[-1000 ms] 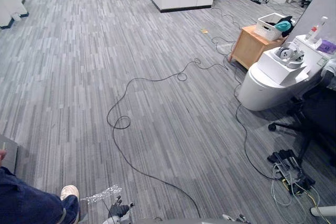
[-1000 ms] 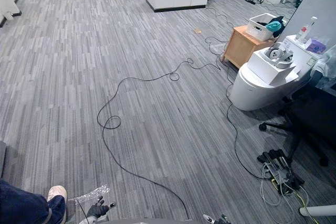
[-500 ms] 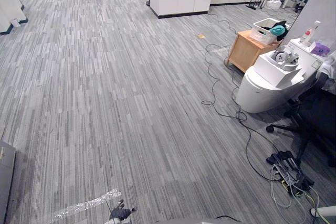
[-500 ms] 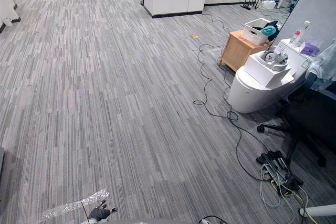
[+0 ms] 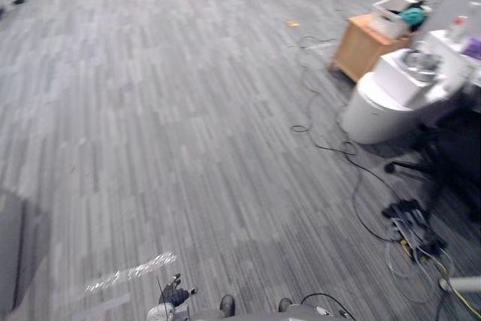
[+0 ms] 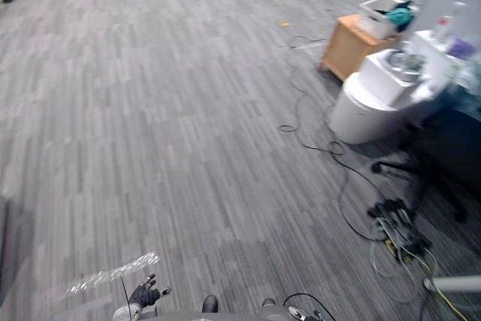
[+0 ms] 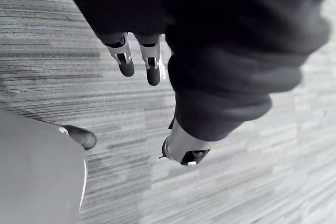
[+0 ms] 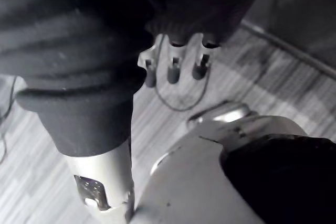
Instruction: Organize washtable
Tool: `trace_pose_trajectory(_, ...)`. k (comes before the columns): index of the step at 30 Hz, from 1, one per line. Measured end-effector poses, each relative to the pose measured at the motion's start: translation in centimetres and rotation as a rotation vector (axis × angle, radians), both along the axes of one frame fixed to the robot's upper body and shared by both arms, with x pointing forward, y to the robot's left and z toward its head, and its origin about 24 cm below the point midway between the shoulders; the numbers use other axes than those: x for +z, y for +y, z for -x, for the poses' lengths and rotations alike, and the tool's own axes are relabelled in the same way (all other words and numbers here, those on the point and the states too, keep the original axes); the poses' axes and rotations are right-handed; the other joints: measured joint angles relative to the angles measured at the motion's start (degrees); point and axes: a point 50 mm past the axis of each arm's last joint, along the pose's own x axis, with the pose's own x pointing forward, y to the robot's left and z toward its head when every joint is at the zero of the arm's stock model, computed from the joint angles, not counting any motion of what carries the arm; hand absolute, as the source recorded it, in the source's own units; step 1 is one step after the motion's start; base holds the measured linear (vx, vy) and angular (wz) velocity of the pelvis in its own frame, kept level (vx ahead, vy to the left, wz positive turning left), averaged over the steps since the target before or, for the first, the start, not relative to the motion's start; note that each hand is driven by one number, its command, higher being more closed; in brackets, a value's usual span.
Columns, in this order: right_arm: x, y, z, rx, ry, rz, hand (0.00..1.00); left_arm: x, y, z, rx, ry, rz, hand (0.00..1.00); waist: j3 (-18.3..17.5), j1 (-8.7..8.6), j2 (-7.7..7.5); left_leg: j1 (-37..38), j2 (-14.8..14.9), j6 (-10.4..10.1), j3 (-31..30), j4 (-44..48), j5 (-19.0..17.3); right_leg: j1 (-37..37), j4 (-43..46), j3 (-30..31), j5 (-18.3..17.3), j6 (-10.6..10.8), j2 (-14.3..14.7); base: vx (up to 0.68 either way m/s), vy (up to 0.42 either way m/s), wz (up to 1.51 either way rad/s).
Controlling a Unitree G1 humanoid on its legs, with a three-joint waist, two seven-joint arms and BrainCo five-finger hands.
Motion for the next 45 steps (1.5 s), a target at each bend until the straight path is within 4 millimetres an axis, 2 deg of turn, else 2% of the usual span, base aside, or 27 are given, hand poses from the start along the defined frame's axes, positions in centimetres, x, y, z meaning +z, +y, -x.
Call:
trace_pose_trajectory(1,0.1,-0.3,0.3,-0.006,-0.006,0.010,0.00,0.1,0.1,-0.1,0.006,-0.007,-0.003,0.00,0.3,0.64,0.43,1.1,-0.8,0.7,-3.4,1.6,-0.2,-3.4,11.2,1.0,1.7,-2.2,-0.9,0.14,0.086,1.62)
trace_pose_trajectory(2,0.1,-0.3,0.5,-0.005,-0.006,0.012,0.00,0.1,0.3,0.0,0.034,-0.008,-0.009,0.00,0.6,1.32,0.93,3.0,-0.9,0.9,-6.7,2.2,-0.3,-5.7,16.7,3.8,-0.5,-3.6,0.5,0.17,0.076,1.34)
trace_pose_trajectory(4,0.2,-0.3,0.1,-0.014,-0.028,0.014,0.00,0.0,1.2,1.1,0.096,0.014,-0.023,0.00,0.5,2.32,0.91,4.5,-0.5,0.8,-8.9,1.6,-0.2,-7.7,16.9,6.3,-3.1,-4.2,3.8,0.16,0.070,0.76)
trace_pose_trajectory(7,0.4,-0.4,-0.2,-0.043,-0.059,0.019,0.00,-0.4,1.4,3.5,0.153,0.072,-0.015,0.00,0.3,2.28,1.27,7.3,-0.2,0.0,-10.9,-1.2,-1.1,-10.7,10.7,5.8,-3.6,-4.3,7.1,0.18,0.072,0.39)
trace_pose_trajectory(8,0.4,-0.5,-0.2,-0.047,-0.061,0.022,0.00,-0.5,1.3,3.8,0.160,0.081,-0.011,0.00,0.1,2.20,1.43,7.5,0.3,-0.1,-9.9,-1.7,-2.6,-10.7,8.0,5.6,-3.4,-4.6,7.8,0.17,0.036,0.39)
trace_pose_trajectory(9,0.4,-0.2,-0.2,-0.052,-0.066,0.020,0.00,-0.5,1.4,4.0,0.185,0.086,-0.009,0.00,0.1,1.70,1.31,6.1,3.2,-2.2,-1.3,-0.2,-5.8,-9.5,1.1,5.6,-2.0,-6.4,8.7,0.15,0.003,0.51)
trace_pose_trajectory(11,0.3,-0.1,0.7,-0.061,-0.045,0.016,0.00,-0.5,1.5,4.1,0.202,0.086,-0.010,0.00,-0.5,1.81,0.86,6.4,2.9,-1.9,0.4,2.0,-6.5,-7.9,-5.2,5.9,1.3,-7.8,9.3,0.26,-0.017,0.43)
trace_pose_trajectory(12,0.3,0.0,0.9,-0.058,-0.037,0.013,0.00,-0.5,1.5,4.4,0.221,0.092,-0.009,0.00,-1.4,1.70,0.70,6.3,2.7,-2.3,0.4,3.6,-8.0,-7.1,-7.7,6.3,4.3,-8.6,10.0,0.32,-0.048,0.23)
trace_pose_trajectory(13,0.3,-0.3,0.9,-0.051,-0.036,0.021,0.00,-0.6,1.2,4.5,0.225,0.097,0.000,0.00,-1.9,1.71,1.56,6.4,3.5,-3.7,0.4,5.5,-9.2,-6.3,-8.2,6.6,4.7,-8.3,10.9,0.43,-0.069,0.15)
trace_pose_trajectory(15,0.4,-0.8,0.9,-0.044,-0.038,0.034,0.00,-0.7,0.5,4.5,0.245,0.090,0.023,0.00,-2.5,1.94,2.72,4.9,5.3,-6.0,2.5,12.4,-10.5,-3.6,-9.5,6.6,5.5,-9.7,12.9,0.47,-0.061,-0.05)
trace_pose_trajectory(16,0.5,-1.0,0.6,-0.035,-0.047,0.043,0.00,-0.8,0.3,4.5,0.257,0.087,0.035,0.00,-2.4,1.83,3.25,1.1,5.8,-8.4,4.2,22.0,-10.4,-1.6,-10.6,7.5,5.8,-10.2,13.3,0.43,0.002,-0.13)
trace_pose_trajectory(17,0.6,-1.1,0.3,-0.024,-0.054,0.047,0.00,-0.7,0.3,4.3,0.271,0.072,0.041,0.00,-1.9,2.05,3.02,-3.2,7.1,-8.4,7.1,30.3,-12.2,0.4,-11.6,9.3,5.5,-10.6,13.3,0.31,0.043,-0.10)
trace_pose_trajectory(19,0.6,-1.1,-0.2,-0.021,-0.058,0.042,0.00,-0.5,0.3,3.9,0.280,0.045,0.044,0.00,-1.1,2.06,2.75,-6.6,9.4,-7.4,9.0,33.9,-14.2,3.2,-12.4,9.8,5.0,-11.4,12.6,0.20,0.063,-0.04)
trace_pose_trajectory(21,0.6,-1.0,-0.8,-0.016,-0.066,0.038,0.00,-0.4,0.3,3.5,0.283,0.023,0.048,0.00,-0.8,2.74,2.62,-10.4,11.1,-7.6,8.4,28.8,-14.1,4.7,-12.1,9.8,5.0,-11.3,10.9,0.18,0.172,-0.13)
trace_pose_trajectory(22,0.6,-1.1,-0.9,-0.015,-0.067,0.040,0.00,-0.4,0.1,3.2,0.266,0.018,0.052,0.00,-1.1,3.30,3.09,-11.0,12.0,-9.5,6.6,20.4,-11.2,4.7,-11.9,10.0,4.4,-10.2,10.5,0.16,0.277,-0.43)
trace_pose_trajectory(23,0.6,-1.0,-1.3,-0.009,-0.075,0.038,0.00,-0.4,0.2,3.0,0.253,0.017,0.048,0.00,-1.5,4.52,3.50,-10.6,12.2,-7.5,7.2,15.1,-5.4,4.9,-12.4,11.4,2.9,-7.8,9.9,0.11,0.208,-0.53)
trace_pose_trajectory(25,0.3,0.9,-1.6,-0.012,-0.076,-0.013,0.00,-0.3,1.0,3.2,0.249,0.023,0.024,0.00,-1.6,4.76,1.41,-9.2,10.6,-6.6,9.5,12.1,-4.9,4.5,-13.2,12.9,2.9,-7.5,7.8,0.15,0.230,-0.50)
trace_pose_trajectory(27,0.2,1.4,-1.3,-0.019,-0.064,-0.030,0.00,-0.2,1.6,3.3,0.242,0.033,0.010,0.00,-2.3,4.65,0.15,-8.3,10.2,-6.3,11.3,10.7,-4.9,3.6,-13.1,14.7,3.2,-7.3,7.2,0.11,0.158,-0.42)
trace_pose_trajectory(30,0.0,1.9,-1.1,-0.023,-0.048,-0.048,0.00,-0.4,1.9,3.6,0.216,0.058,-0.005,0.00,-2.8,4.65,-0.64,-5.4,10.0,-5.9,14.2,6.7,-4.7,3.5,-14.1,17.3,5.0,-6.8,7.0,0.06,0.081,-0.52)
trace_pose_trajectory(33,0.0,1.9,-1.1,-0.020,-0.045,-0.052,0.00,-0.4,2.0,3.6,0.205,0.063,-0.011,0.00,-2.9,4.63,-0.83,-4.0,9.9,-5.5,16.7,4.0,-5.3,1.6,-13.5,17.8,5.0,-6.6,6.8,0.06,0.025,-0.61)
trace_pose_trajectory(34,0.1,1.9,-1.2,-0.017,-0.048,-0.053,0.00,-0.3,1.9,3.4,0.195,0.060,-0.014,0.00,-3.1,4.66,-1.17,-3.9,10.1,-5.2,17.2,3.9,-5.6,0.6,-11.8,17.8,4.9,-6.4,7.2,0.07,-0.025,-0.73)
trace_pose_trajectory(35,0.2,1.5,-1.9,-0.003,-0.065,-0.037,0.00,-0.4,1.5,3.0,0.172,0.059,-0.009,0.00,-2.2,4.72,0.05,-3.2,11.2,-5.0,18.3,3.9,-6.0,-2.9,-4.7,17.9,4.8,-6.3,8.4,0.07,-0.019,-0.56)
trace_pose_trajectory(38,0.7,1.1,-3.0,0.003,-0.116,-0.017,0.00,-0.3,1.4,2.3,0.160,0.046,-0.006,0.00,0.0,4.11,0.85,1.1,11.5,-4.1,19.4,2.6,-6.6,-10.6,14.0,17.1,4.8,-5.5,9.2,0.05,-0.032,-0.24)
trace_pose_trajectory(39,0.8,0.8,-3.2,0.005,-0.126,-0.012,0.00,-0.3,1.4,2.3,0.159,0.048,-0.008,0.00,0.1,3.16,0.87,2.8,11.5,-4.1,19.5,2.6,-7.6,-12.3,18.7,15.8,2.5,-6.0,8.3,0.11,-0.032,0.08)
trace_pose_trajectory(40,0.8,0.8,-3.2,0.007,-0.128,-0.011,0.00,-0.3,1.4,2.1,0.156,0.044,-0.009,0.00,0.2,3.21,0.82,4.2,11.8,-4.2,19.4,2.1,-8.2,-13.4,18.3,13.5,0.0,-5.7,7.8,0.12,-0.033,0.12)
trace_pose_trajectory(42,0.8,0.7,-3.4,-0.005,-0.139,-0.012,0.00,-0.2,1.4,1.9,0.147,0.041,-0.012,0.00,0.1,3.06,0.90,5.0,12.9,-4.9,19.4,1.6,-8.9,-16.4,11.0,9.8,-0.1,-5.8,7.4,0.18,-0.074,0.02)
trace_pose_trajectory(45,0.9,0.5,-3.6,-0.057,-0.151,-0.023,0.00,-0.3,1.4,2.0,0.133,0.048,-0.020,0.00,0.1,2.30,0.98,6.5,14.3,-6.8,19.1,-1.0,-10.0,-19.7,-6.5,7.5,3.9,-5.4,7.2,0.39,-0.163,0.02)
